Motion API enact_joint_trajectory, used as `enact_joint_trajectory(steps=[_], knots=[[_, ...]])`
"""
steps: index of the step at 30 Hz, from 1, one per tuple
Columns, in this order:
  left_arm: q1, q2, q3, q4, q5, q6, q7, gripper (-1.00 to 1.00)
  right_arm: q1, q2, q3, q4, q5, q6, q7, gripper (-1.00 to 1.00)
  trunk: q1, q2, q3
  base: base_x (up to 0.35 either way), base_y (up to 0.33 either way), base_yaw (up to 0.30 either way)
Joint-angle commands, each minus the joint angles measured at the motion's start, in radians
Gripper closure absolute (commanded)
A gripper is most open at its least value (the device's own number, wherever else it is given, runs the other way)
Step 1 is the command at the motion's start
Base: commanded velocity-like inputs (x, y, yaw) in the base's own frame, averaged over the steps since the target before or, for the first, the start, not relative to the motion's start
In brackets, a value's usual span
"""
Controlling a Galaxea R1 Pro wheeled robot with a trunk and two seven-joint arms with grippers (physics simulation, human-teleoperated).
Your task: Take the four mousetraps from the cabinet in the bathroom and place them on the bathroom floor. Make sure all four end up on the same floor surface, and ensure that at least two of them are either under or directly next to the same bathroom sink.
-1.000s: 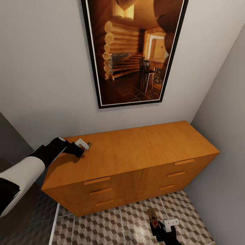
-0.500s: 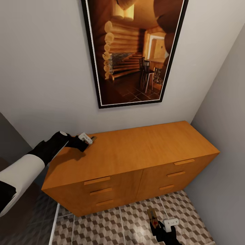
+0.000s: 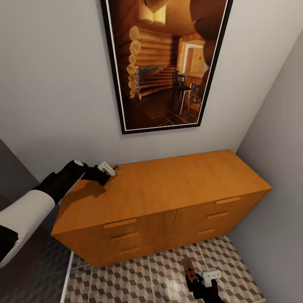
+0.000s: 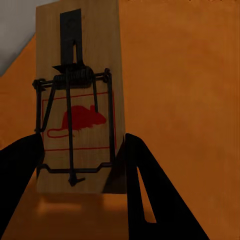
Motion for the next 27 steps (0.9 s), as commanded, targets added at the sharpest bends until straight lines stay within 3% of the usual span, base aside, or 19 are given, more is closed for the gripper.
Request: enact_joint_trajectory(steps=[1, 8, 27], knots=[[-0.001, 0.004, -0.003, -0.005, -0.003, 0.005, -0.003, 1.0, -0.001, 0.0, 0.005, 0.001, -0.014, -0.003, 0.01, 1.0, 0.001, -0.002, -0.002, 0.0, 0.0, 0.0], [-0.001, 0.011, -0.005, -0.012, -0.003, 0.036, -0.003, 1.0, -0.001, -0.001, 0.005, 0.001, -0.014, -0.003, 0.01, 1.0, 0.001, -0.002, -0.002, -0.052, 0.0, 0.0], [-0.001, 0.011, -0.008, -0.007, -0.003, 0.051, -0.003, 1.0, -0.001, -0.001, 0.005, 0.001, -0.014, -0.003, 0.009, 1.0, 0.001, -0.002, -0.002, -0.325, 0.0, 0.0]])
